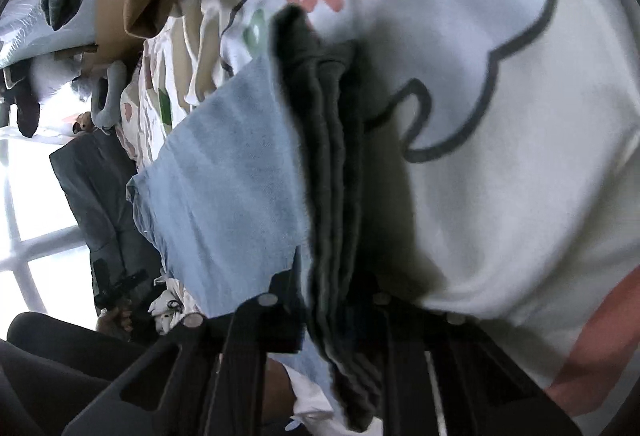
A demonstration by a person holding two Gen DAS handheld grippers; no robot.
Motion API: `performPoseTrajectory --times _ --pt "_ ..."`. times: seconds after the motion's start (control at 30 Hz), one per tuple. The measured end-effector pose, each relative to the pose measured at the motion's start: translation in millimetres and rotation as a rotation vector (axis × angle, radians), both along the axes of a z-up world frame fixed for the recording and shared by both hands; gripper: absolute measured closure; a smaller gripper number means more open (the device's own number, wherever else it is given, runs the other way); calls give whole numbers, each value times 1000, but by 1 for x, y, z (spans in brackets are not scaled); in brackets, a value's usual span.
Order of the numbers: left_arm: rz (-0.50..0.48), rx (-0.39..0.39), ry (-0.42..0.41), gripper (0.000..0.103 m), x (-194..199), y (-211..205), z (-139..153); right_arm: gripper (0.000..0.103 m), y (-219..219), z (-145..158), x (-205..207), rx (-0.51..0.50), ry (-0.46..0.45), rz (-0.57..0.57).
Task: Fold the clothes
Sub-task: 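Lift the pinched jeans hem up with the right gripper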
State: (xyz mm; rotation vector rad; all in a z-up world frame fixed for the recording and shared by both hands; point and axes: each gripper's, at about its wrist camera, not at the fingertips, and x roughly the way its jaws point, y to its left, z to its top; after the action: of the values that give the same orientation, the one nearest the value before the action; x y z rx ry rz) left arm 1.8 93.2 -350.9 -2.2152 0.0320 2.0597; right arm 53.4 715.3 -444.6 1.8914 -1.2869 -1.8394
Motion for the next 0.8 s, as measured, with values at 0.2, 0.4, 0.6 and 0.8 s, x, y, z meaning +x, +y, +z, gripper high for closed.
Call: performPoseTrajectory --times 0.2,0.4,0.6,0.8 --pt "-10 20 12 30 -3 10 -3 94 -7 24 -8 93 6 50" --pt "2 53 14 30 -4 18 -10 94 -10 66 -9 115 57 59" --pt "-7 88 20 30 -4 31 -12 94 -19 113 -13 129 125 74" --pt "-33 109 21 30 -7 44 -14 95 -22 155 -17 126 180 77"
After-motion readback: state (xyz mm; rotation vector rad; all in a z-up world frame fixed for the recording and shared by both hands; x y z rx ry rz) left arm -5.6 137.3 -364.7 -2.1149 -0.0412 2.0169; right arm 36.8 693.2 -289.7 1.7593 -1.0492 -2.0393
